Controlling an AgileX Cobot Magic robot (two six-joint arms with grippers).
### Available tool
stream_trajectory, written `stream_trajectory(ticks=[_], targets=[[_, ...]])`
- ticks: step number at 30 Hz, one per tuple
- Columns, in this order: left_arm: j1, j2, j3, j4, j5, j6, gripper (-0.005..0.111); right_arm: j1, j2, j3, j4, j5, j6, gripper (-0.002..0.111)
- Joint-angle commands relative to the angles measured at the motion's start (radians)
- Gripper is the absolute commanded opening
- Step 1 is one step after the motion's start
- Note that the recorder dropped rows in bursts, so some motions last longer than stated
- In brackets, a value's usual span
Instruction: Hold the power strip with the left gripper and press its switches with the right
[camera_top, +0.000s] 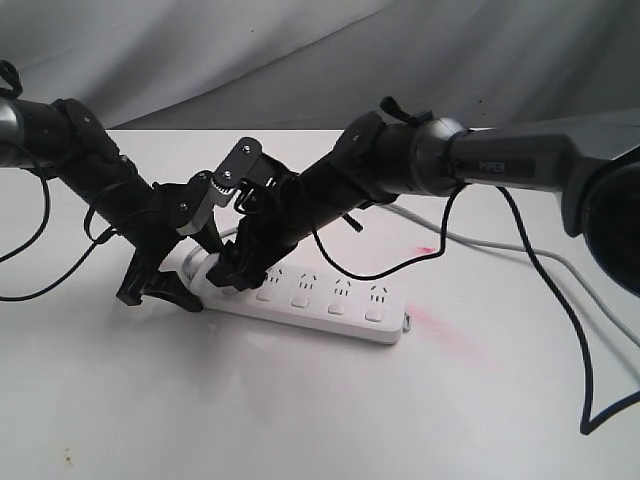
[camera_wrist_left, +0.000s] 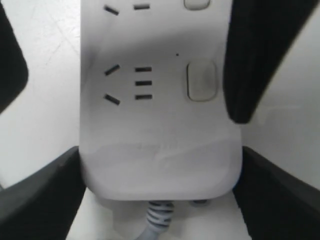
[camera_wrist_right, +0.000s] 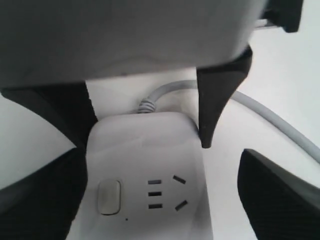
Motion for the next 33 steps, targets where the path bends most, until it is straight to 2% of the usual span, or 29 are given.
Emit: stream_trajectory(ticks=[1,15,20,29,33], targets=[[-0.003,0.005,0.001,0.027,0.024,0.002,0.032,0.001,-0.004,-0.004,-0.019,-0.028,-0.004,0.076],[-0.003,0.005,0.001,0.024,0.024,0.002,0.032,-0.002,0.029,-0.004,-0.029,-0.028,0.008,0.076],[-0.003,0.005,0.001,0.024,0.024,0.002,0.032,-0.003,0.029,-0.004,-0.182,-0.024,0.127,0.076],[-0.003,0.005,0.001,0.024,0.024,0.002,0.032,-0.003,0.067,-0.004,-0.203,-0.025,0.148,0.076],[-0.003,0.005,0.001,0.024,0.024,0.002,0.032,-0.003,0.072,-0.004,-0.270,-0.052,0.183,0.076]])
